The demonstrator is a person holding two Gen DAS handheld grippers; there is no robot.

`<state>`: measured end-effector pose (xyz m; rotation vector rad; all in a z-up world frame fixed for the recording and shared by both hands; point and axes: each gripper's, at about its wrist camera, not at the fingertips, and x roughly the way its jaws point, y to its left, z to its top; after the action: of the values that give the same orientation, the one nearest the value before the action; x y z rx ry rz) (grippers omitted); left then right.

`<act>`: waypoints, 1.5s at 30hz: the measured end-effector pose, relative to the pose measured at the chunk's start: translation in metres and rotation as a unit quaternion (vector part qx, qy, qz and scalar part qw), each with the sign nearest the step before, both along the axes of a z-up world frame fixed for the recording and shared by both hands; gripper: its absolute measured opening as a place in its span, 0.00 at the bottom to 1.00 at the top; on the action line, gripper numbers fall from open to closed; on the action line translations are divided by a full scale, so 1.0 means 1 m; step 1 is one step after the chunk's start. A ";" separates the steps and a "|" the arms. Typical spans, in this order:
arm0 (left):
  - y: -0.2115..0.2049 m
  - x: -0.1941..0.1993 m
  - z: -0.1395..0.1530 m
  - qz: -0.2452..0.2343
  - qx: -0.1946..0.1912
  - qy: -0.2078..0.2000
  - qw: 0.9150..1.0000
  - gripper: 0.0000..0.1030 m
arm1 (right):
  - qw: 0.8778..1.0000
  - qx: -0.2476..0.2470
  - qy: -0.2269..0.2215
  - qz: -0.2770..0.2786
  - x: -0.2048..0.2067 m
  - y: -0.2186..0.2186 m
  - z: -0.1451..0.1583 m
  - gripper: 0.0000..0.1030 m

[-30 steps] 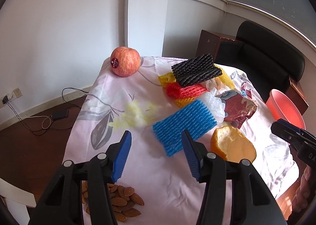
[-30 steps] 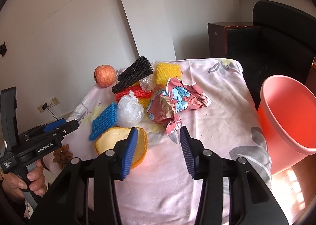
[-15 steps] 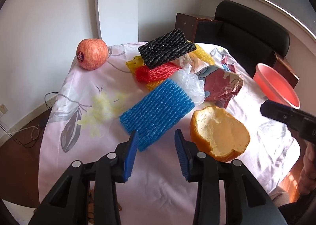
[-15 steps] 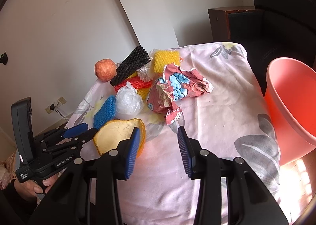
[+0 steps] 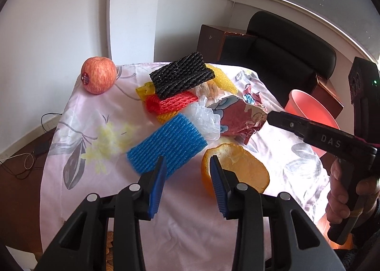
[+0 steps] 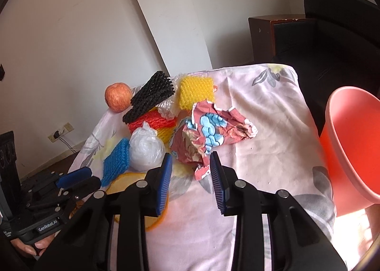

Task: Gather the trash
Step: 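Close the right tool on the crumpled wrapper while the left tool approaches the orange peel, then grasp the hollow orange peel with the left tool while the right tool holds the wrapper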

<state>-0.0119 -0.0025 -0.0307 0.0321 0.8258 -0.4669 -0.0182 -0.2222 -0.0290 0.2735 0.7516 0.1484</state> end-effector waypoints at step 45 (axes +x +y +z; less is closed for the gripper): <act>-0.027 -0.020 -0.023 -0.014 0.060 0.068 0.996 0.25 | 0.999 0.021 -0.020 -0.016 -0.067 -0.020 0.029 0.11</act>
<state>-0.0320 -0.0300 -0.0541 0.1244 0.9884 -0.4495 -0.0852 -0.2426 0.0004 0.3205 0.7041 0.1397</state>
